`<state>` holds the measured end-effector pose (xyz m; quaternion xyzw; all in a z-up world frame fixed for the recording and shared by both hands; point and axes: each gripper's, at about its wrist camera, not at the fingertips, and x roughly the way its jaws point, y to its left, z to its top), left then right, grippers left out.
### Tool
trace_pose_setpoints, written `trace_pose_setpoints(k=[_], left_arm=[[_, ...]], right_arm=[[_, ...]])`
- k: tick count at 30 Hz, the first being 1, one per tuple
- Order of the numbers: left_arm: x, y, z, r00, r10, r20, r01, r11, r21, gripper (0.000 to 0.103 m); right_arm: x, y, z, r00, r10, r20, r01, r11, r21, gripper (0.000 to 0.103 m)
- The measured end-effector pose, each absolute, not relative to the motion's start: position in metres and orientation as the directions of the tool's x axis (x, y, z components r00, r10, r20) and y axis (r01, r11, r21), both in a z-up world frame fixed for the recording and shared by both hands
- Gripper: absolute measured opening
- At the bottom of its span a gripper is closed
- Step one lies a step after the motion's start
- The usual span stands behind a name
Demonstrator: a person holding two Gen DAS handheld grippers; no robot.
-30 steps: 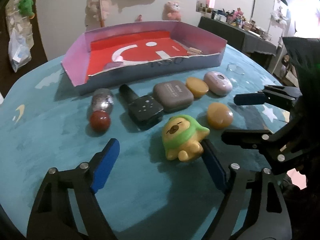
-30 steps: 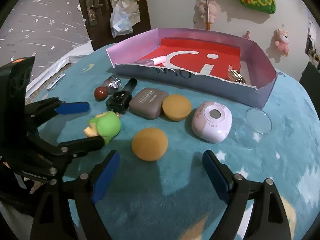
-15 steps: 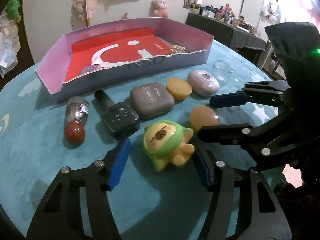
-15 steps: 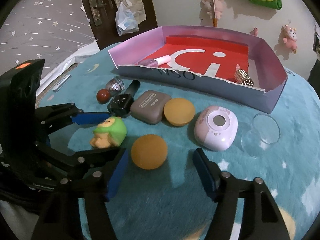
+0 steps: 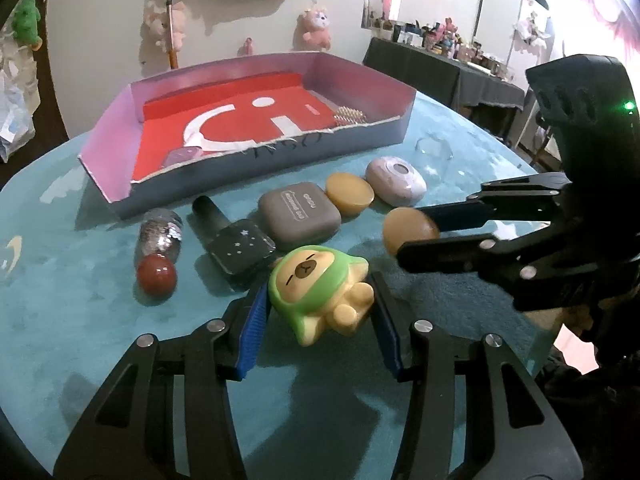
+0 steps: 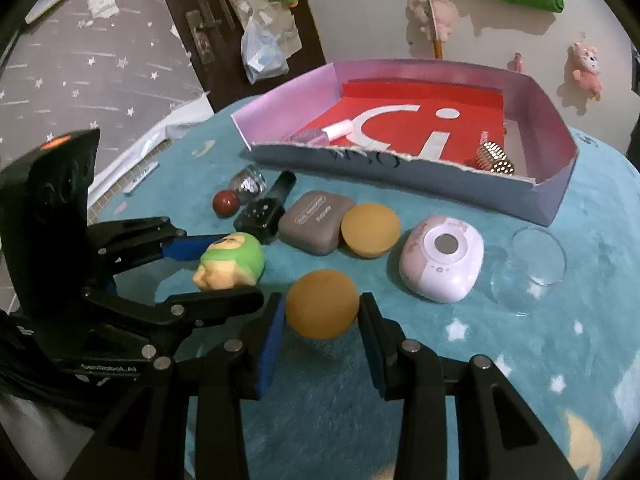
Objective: Organize rigid objects
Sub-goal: 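Grasp the green frog figure with the left tool while the right grasps the yellow sponge, then carry the frog and sponge into the pink box and open both tools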
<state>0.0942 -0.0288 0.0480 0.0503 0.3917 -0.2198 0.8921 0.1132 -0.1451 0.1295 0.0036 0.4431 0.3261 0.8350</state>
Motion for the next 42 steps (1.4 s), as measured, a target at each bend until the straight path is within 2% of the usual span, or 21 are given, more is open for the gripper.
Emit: trace_pose_setpoints(k=[17, 27, 34, 37, 42], left_arm=[[0.09, -0.024, 0.058, 0.618, -0.362, -0.697, 0.431, 0.899, -0.085, 0.046], [0.124, -0.023, 0.092, 0.629, -0.401, -0.666, 0.48, 0.874, -0.073, 0.046], [0.188, -0.032, 0.103, 0.585, -0.413, -0.698, 0.545, 0.838, -0.039, 0.046], [0.213, -0.039, 0.1, 0.565, -0.39, -0.727, 0.569, 0.823, 0.0, 0.046], [0.248, -0.045, 0.088, 0.503, -0.385, -0.773, 0.606, 0.796, -0.002, 0.046]], right_arm=[[0.106, -0.15, 0.142, 0.418, 0.554, -0.72, -0.536, 0.79, 0.297, 0.04], [0.139, -0.153, 0.172, 0.455, 0.555, -0.697, -0.548, 0.791, 0.272, 0.04], [0.198, -0.145, 0.177, 0.439, 0.528, -0.727, -0.56, 0.793, 0.238, 0.04], [0.221, -0.14, 0.174, 0.423, 0.514, -0.747, -0.568, 0.792, 0.223, 0.04], [0.254, -0.134, 0.161, 0.365, 0.499, -0.786, -0.587, 0.778, 0.222, 0.04]])
